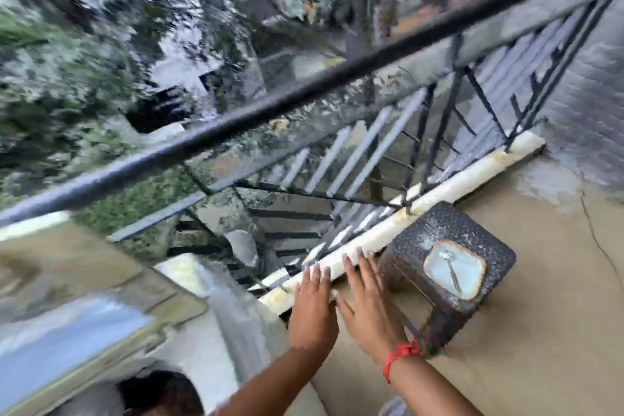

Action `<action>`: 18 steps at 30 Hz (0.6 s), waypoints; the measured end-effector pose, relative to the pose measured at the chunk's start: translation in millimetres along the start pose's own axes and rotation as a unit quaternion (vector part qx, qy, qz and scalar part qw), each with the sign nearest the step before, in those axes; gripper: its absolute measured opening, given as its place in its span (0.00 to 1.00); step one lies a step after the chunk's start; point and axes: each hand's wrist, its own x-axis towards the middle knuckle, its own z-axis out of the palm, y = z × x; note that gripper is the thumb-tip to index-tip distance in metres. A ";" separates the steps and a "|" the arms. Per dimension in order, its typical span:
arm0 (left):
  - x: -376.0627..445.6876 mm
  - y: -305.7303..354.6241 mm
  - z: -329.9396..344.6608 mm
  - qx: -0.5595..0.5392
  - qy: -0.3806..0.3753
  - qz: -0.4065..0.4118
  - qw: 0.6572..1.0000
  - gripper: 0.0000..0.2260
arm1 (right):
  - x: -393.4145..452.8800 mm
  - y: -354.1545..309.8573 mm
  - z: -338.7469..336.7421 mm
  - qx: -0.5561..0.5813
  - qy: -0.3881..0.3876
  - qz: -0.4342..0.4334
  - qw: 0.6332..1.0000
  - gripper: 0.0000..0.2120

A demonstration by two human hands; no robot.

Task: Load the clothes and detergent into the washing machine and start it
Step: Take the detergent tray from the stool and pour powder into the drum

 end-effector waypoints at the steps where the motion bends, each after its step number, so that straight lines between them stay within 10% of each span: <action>1: -15.1 -11.4 -20.8 0.005 0.030 0.010 0.999 0.26 | -2.0 -28.0 -5.1 0.003 0.006 -0.030 1.000 0.29; 8: -141.0 -106.5 -123.8 0.058 0.105 -0.068 0.990 0.28 | -48.1 -197.6 -2.4 -0.001 -0.034 -0.174 0.984 0.27; 18: -305.0 -233.3 -160.6 0.106 0.025 -0.209 0.972 0.26 | -139.6 -340.8 79.3 -0.105 -0.227 -0.241 0.938 0.33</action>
